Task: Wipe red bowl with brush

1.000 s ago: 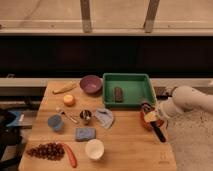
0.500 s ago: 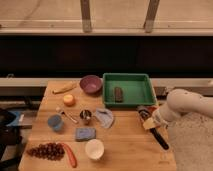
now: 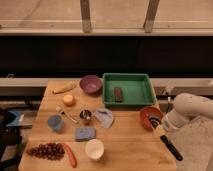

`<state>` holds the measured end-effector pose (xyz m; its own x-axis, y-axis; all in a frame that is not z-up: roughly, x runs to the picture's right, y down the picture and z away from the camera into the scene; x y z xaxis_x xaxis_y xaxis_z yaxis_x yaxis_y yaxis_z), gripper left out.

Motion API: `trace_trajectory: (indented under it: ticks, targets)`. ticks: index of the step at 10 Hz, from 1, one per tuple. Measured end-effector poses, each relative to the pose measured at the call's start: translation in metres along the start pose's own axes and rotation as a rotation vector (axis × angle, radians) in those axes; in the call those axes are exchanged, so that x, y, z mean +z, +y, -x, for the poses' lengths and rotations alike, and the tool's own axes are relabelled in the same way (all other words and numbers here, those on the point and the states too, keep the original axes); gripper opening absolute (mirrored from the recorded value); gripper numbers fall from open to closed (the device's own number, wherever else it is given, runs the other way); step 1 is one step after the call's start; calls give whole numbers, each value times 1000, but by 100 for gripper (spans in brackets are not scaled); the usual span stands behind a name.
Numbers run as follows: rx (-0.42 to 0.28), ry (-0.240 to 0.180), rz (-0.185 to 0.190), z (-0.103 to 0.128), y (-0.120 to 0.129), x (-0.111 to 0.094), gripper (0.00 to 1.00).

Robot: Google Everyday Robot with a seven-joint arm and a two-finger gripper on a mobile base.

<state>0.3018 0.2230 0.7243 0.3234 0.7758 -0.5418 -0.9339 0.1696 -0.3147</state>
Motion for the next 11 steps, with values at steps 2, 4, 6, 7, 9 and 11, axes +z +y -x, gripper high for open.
trace_trajectory:
  ticks: [2, 4, 6, 7, 9, 11]
  targets:
    - [8, -11, -28, 18, -8, -10, 0]
    - [-8, -33, -50, 37, -6, -23, 0]
    - [-48, -62, -65, 57, 7, -33, 0]
    - [-78, -75, -70, 65, 17, -36, 0]
    - [-124, -89, -69, 72, 35, -37, 0]
    - [-167, -103, -56, 66, 59, -36, 0]
